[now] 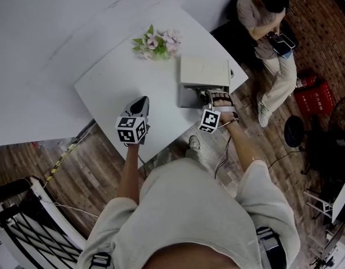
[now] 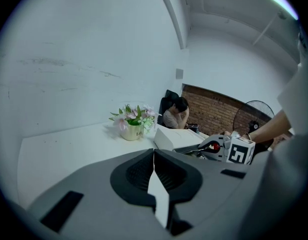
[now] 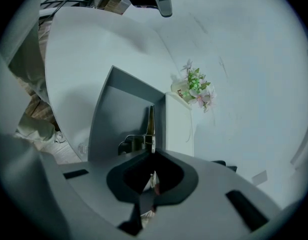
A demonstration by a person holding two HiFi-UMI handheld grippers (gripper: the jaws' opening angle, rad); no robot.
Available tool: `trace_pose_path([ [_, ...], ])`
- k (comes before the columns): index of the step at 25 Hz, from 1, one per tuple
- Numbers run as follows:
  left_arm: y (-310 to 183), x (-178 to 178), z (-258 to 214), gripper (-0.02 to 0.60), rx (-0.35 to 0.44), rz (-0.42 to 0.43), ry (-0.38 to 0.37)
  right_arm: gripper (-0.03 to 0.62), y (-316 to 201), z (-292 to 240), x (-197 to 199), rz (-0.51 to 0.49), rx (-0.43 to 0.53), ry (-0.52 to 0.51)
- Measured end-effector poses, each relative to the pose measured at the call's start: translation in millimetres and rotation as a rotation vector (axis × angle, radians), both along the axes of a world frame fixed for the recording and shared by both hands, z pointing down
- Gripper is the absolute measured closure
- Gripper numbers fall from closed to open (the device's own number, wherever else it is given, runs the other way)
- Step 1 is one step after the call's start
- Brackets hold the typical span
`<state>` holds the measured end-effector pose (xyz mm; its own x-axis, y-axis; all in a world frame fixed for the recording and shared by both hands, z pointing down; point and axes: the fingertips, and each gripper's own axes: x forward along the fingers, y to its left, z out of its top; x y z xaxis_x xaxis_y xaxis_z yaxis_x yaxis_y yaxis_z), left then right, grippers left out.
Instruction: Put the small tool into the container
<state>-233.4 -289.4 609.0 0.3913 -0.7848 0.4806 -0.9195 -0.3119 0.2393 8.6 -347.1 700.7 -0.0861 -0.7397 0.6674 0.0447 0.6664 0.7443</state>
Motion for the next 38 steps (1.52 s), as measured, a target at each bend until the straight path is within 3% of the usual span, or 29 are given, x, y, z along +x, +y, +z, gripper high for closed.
trace_pose_path([
  [17, 2.6, -8.9, 5.5, 0.571, -0.016, -0.019, -0.013, 0.592, -20.3, 15.0, 8.3, 0.057, 0.047, 0.007],
  [38, 2.1, 1.9, 7.6, 0.571, -0.025, -0.009, -0.004, 0.572, -9.4, 31.1, 11.4, 0.051, -0.042, -0.012],
])
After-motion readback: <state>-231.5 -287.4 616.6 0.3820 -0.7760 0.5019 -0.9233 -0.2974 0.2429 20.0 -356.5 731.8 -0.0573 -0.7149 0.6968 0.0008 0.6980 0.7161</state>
